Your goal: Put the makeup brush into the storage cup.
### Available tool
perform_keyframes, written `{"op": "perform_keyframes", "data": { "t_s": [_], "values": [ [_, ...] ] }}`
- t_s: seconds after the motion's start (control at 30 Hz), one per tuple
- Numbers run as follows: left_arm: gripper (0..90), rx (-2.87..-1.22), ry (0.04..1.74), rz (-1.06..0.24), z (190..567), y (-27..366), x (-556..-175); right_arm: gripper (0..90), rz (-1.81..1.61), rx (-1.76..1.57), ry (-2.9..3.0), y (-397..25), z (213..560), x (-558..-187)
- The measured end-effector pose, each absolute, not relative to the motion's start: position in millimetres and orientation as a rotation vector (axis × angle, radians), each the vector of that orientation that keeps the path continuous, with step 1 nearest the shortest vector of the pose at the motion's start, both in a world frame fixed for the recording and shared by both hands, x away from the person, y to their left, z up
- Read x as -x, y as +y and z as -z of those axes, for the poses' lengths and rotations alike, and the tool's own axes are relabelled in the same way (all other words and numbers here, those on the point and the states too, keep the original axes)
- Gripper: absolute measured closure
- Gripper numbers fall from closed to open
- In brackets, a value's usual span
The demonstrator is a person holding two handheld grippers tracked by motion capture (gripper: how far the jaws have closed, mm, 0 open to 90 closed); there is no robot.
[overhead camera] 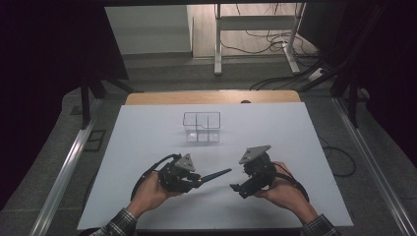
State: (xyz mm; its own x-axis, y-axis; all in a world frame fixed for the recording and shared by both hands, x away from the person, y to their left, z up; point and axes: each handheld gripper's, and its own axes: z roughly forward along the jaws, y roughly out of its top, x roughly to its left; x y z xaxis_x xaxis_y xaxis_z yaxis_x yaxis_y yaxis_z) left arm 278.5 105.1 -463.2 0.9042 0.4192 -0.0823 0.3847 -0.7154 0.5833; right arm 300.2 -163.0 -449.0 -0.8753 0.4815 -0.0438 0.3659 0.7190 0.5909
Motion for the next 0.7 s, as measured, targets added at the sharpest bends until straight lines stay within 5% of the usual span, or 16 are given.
{"op": "perform_keyframes", "data": {
  "t_s": [0.7],
  "values": [
    [72.5,-2.460,0.533,-0.055,461.0,95.4,-278.2,5.9,-0.811,-0.531,2.815,-122.5,460.2,-305.0]
  ]
}}
